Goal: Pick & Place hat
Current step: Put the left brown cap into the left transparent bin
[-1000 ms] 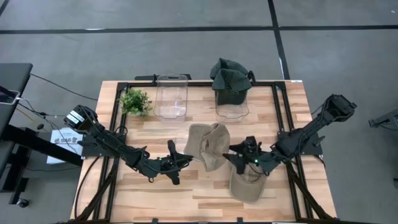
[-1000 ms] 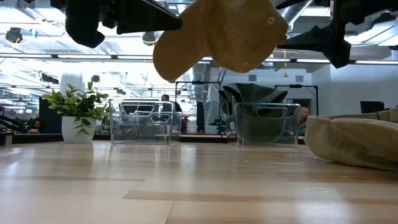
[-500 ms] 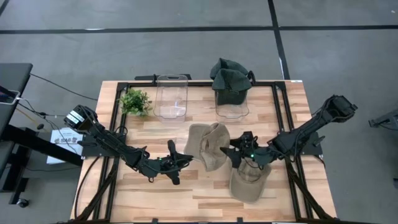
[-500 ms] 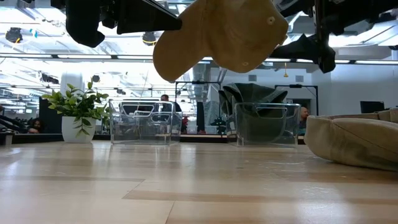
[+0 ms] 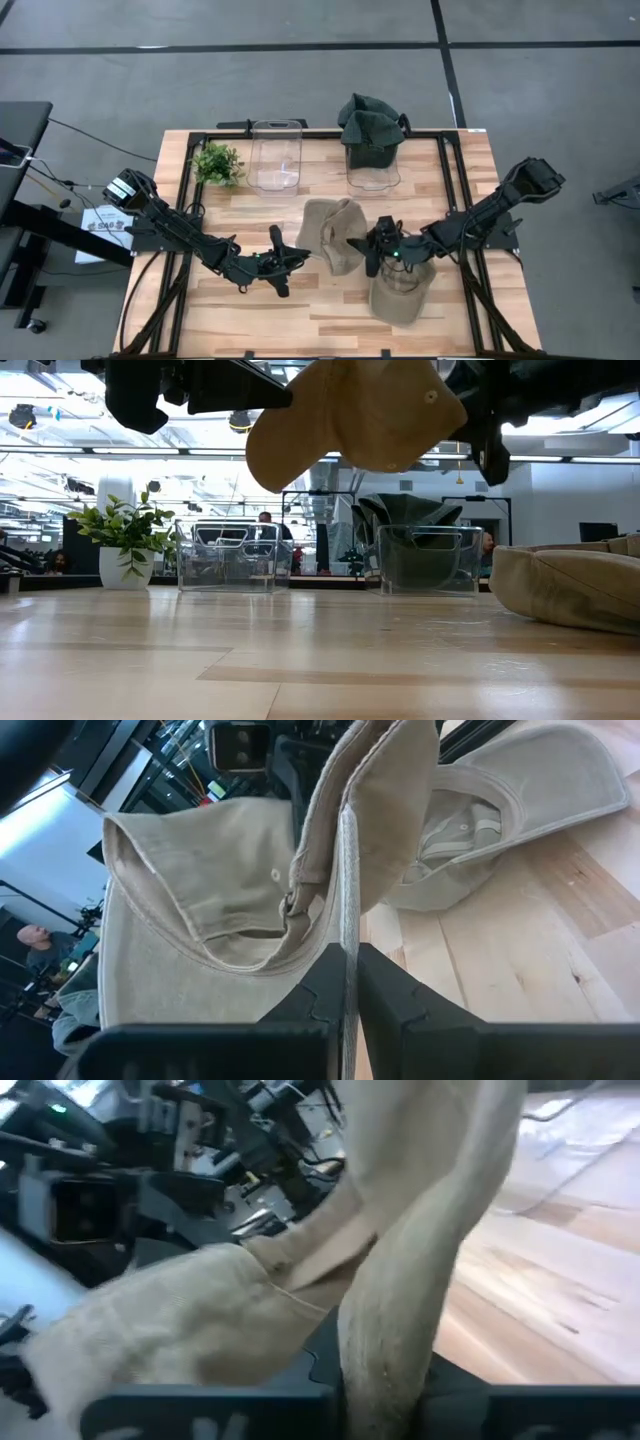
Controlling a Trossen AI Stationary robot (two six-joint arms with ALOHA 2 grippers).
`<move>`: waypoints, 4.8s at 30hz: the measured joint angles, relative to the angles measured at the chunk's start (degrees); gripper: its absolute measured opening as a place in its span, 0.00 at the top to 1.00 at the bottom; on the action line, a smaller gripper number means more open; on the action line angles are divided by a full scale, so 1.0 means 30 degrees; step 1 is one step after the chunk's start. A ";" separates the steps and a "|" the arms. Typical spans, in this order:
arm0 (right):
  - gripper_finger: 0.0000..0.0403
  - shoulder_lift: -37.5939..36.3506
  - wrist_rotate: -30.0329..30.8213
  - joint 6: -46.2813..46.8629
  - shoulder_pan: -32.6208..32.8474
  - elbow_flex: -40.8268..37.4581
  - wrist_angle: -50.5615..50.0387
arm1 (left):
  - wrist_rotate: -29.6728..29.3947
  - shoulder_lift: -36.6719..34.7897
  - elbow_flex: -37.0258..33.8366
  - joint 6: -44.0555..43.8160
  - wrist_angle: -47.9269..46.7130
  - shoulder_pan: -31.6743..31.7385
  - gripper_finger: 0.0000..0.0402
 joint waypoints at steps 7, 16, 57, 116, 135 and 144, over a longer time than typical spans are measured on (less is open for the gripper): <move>0.99 -0.0555 -0.0377 -0.0565 0.0085 0.0000 0.0198 | 0.0000 0.0000 0.0000 -0.0122 0.0000 0.0000 0.96; 1.00 -0.0558 -0.0513 -0.0632 0.0086 0.0000 0.0122 | 0.0098 0.0000 0.0002 -0.0189 0.0000 0.0000 0.96; 1.00 -0.0573 -0.2810 -0.0962 0.1769 0.0000 0.0092 | 0.6652 -0.1326 0.0015 -0.9741 0.0000 0.1916 0.70; 1.00 -0.0587 -0.4639 0.3390 0.1434 0.1690 -1.0536 | 0.7868 -0.1326 0.0000 -0.9653 0.0007 0.1887 0.70; 1.00 -0.0573 -0.4325 0.0364 0.2479 0.5621 -1.2892 | 0.9708 -0.1326 -0.0007 -0.9726 0.1137 0.1637 0.73; 1.00 -0.0573 -0.4282 0.0402 0.3578 0.5865 -1.3065 | 0.9743 -0.1333 0.1010 -0.8025 0.2208 -0.0611 0.76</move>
